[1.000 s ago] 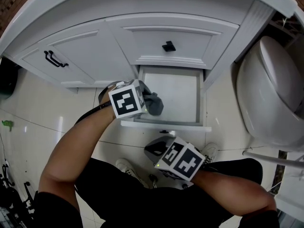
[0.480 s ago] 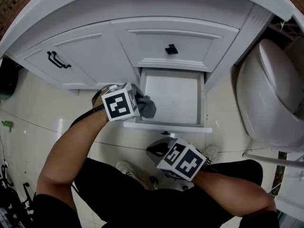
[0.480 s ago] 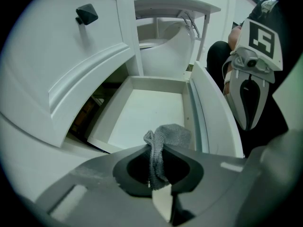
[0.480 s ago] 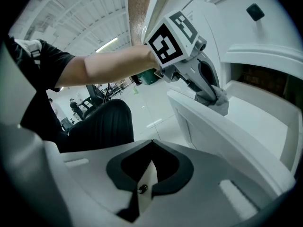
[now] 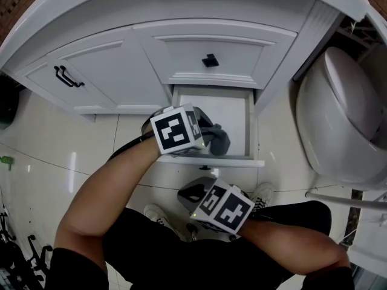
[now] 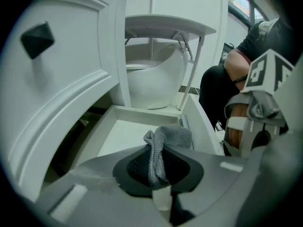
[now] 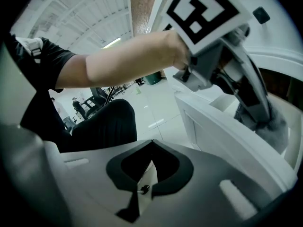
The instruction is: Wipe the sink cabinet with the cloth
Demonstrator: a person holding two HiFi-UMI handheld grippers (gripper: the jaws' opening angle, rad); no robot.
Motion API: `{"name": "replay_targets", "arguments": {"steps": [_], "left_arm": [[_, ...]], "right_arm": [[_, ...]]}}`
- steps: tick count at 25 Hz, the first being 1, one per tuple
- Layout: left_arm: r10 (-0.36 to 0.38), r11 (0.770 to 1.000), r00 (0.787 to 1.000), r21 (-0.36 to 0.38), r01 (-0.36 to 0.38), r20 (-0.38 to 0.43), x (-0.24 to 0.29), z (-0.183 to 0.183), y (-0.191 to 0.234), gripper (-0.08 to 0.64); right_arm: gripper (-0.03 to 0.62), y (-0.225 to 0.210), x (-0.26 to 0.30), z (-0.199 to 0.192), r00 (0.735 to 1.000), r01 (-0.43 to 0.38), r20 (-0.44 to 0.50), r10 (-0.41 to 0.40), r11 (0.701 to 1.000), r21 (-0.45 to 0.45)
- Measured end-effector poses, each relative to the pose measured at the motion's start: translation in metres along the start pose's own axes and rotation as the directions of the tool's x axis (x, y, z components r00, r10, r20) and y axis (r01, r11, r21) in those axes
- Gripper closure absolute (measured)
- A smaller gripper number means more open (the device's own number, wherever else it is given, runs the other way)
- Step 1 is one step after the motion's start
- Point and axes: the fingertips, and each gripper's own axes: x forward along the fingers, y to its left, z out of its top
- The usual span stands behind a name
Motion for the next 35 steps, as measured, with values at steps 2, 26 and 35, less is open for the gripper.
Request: {"name": "replay_targets", "arguments": {"steps": [2, 26, 35], "left_arm": [[-0.011, 0.999, 1.0, 0.047, 0.01, 0.014, 0.015, 0.019, -0.002, 0.523], [0.029, 1.0, 0.985, 0.009, -0.028, -0.17, -0.008, -0.077, -0.006, 0.523], [0.062, 0.998, 0.973, 0.011, -0.061, -0.221, -0.024, -0.106, -0.007, 0.523]], "right_arm": [[0.588, 0.002, -0.001, -0.001, 1.0, -0.003, 0.0, 0.003, 1.0, -0.002], [0.588, 0.003, 0.0, -0.006, 1.0, -0.006, -0.009, 0.006, 1.0, -0.004], [0.588, 0.006, 0.0, -0.009, 0.999, 0.034, -0.002, -0.034, 0.999, 0.021]]}}
